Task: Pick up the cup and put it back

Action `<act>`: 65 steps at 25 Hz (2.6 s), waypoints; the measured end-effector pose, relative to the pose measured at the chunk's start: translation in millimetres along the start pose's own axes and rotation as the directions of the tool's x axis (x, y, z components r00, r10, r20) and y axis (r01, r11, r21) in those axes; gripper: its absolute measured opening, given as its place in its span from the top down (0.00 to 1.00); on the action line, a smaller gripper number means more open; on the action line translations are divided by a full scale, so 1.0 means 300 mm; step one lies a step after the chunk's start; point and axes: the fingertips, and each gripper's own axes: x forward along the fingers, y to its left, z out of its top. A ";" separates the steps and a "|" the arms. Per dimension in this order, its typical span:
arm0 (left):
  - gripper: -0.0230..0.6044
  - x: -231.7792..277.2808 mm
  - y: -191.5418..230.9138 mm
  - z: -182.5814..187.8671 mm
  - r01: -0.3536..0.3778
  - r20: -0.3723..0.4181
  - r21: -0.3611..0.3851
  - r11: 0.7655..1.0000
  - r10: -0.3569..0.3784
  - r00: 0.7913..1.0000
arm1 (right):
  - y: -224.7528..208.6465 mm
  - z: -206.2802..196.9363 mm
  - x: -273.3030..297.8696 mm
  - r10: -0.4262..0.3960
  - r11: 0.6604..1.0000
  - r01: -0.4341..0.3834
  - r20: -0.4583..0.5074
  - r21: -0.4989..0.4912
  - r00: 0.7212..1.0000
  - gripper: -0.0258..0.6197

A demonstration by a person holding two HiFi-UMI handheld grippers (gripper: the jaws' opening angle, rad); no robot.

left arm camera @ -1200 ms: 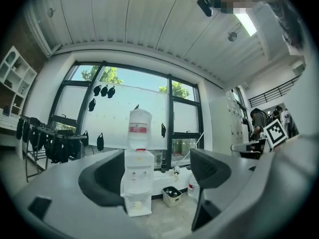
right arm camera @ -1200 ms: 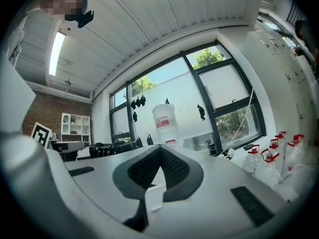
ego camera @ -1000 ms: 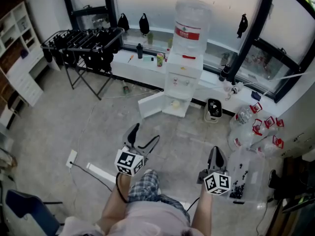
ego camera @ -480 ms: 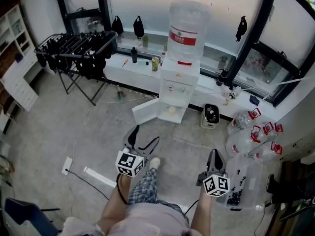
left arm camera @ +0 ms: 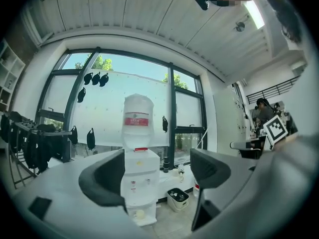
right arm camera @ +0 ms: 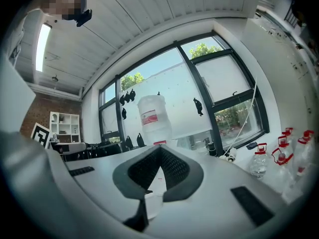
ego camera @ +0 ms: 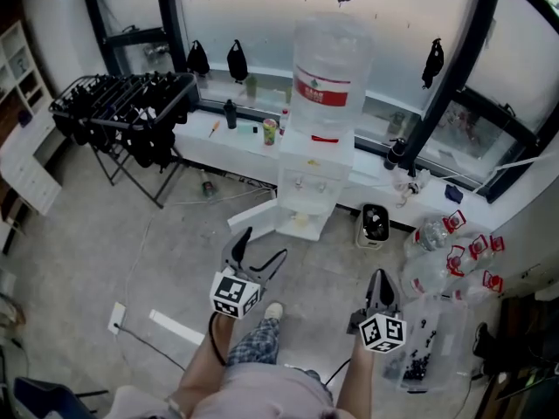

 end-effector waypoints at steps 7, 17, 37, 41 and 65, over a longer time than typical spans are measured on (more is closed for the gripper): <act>0.34 0.288 0.178 0.066 0.016 0.003 0.017 1.000 -0.016 1.000 | -0.014 0.056 0.313 -0.008 1.000 0.008 0.007 0.001 1.000 0.93; 0.34 0.618 0.365 0.099 0.047 0.012 0.022 0.999 -0.048 0.999 | -0.020 0.093 0.655 -0.009 1.000 0.009 0.027 -0.009 1.000 0.93; 0.34 0.827 0.361 0.071 -0.053 -0.006 -0.016 0.998 0.052 0.999 | -0.161 0.094 0.918 0.102 0.995 -0.102 -0.042 0.010 0.994 0.93; 0.34 0.837 0.368 0.027 -0.073 -0.028 0.040 0.997 0.074 0.997 | -0.166 0.059 0.955 0.122 0.993 -0.122 -0.059 0.002 0.991 0.93; 0.34 1.013 0.515 -0.699 -0.025 -0.077 0.075 0.997 0.030 0.997 | -0.349 -0.747 1.151 0.103 0.994 -0.107 -0.133 -0.017 0.986 0.93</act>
